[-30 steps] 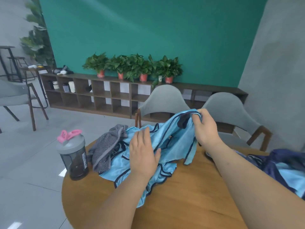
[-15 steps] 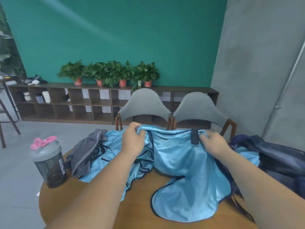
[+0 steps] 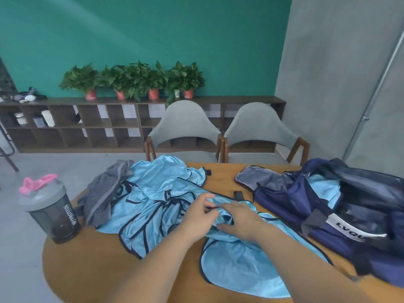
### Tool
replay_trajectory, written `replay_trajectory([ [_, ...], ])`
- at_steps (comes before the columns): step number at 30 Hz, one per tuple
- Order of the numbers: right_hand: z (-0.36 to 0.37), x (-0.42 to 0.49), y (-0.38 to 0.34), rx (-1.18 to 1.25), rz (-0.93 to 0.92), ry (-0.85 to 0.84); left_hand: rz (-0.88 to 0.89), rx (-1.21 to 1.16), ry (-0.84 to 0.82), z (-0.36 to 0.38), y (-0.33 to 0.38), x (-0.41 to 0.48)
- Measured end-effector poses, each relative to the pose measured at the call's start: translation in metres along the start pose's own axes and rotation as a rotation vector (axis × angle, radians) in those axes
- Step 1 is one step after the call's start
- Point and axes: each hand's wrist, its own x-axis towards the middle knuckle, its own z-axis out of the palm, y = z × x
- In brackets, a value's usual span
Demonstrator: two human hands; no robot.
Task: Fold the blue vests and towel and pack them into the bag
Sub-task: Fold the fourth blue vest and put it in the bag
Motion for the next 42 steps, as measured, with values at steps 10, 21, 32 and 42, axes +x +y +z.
replay_trajectory([
  [10,0.017,-0.017,0.047,0.091,0.267,0.51,0.057,0.703,0.214,0.03,-0.022,-0.001],
  [21,0.007,0.007,0.091,0.154,0.293,0.286,0.108,0.785,0.176,0.068,-0.028,0.01],
  [32,0.007,0.004,0.087,0.417,0.323,0.577,0.137,0.47,0.236,0.061,-0.032,0.012],
  [42,-0.016,-0.024,0.043,0.506,0.299,0.511,0.219,0.046,0.512,0.033,-0.005,-0.001],
])
